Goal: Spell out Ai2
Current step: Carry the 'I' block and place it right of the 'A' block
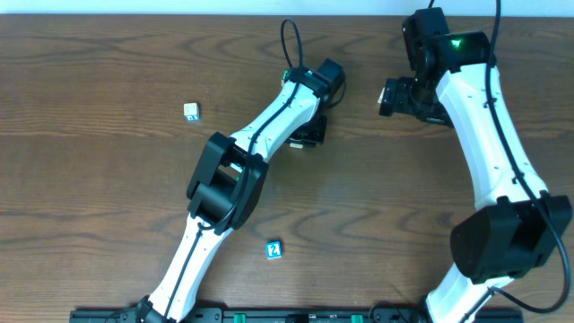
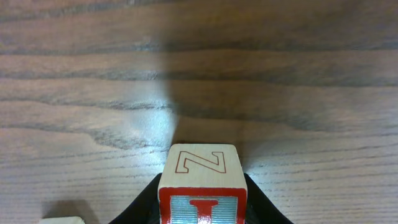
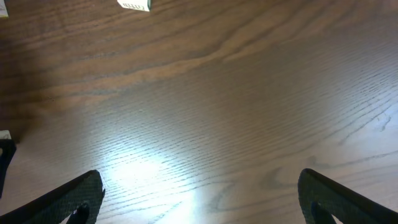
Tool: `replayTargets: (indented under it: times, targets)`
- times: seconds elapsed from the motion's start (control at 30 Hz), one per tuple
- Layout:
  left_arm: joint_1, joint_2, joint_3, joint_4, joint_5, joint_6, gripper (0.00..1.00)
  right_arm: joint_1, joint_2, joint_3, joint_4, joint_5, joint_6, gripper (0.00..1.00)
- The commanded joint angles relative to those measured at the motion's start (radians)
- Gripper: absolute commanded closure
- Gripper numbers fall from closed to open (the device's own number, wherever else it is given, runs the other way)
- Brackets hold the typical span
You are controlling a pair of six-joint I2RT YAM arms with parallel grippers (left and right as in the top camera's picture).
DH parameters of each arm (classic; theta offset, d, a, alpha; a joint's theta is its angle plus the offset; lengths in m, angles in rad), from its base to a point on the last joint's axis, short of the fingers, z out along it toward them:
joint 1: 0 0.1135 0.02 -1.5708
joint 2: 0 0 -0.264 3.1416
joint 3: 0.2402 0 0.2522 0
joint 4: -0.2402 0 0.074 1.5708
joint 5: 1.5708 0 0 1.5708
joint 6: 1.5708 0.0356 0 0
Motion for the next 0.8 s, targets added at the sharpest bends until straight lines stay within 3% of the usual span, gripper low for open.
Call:
replayTargets:
  times: [0.0, 0.17, 0.57, 0.77]
  targets:
    - [0.015, 0.009, -0.007, -0.016, 0.003, -0.011, 0.66, 0.011, -0.014, 0.005, -0.003, 0.004, -0.004, 0.01]
    - [0.019, 0.009, -0.007, -0.016, 0.003, -0.011, 0.59, 0.011, -0.014, 0.005, -0.003, 0.004, -0.004, 0.01]
    - [0.02, 0.001, -0.007, -0.026, -0.001, -0.018, 0.59, 0.011, -0.014, 0.005, -0.004, 0.004, -0.004, 0.01]
    - [0.019, -0.1, -0.007, -0.028, -0.007, 0.018, 0.59, 0.011, -0.014, 0.005, -0.005, 0.004, -0.004, 0.01]
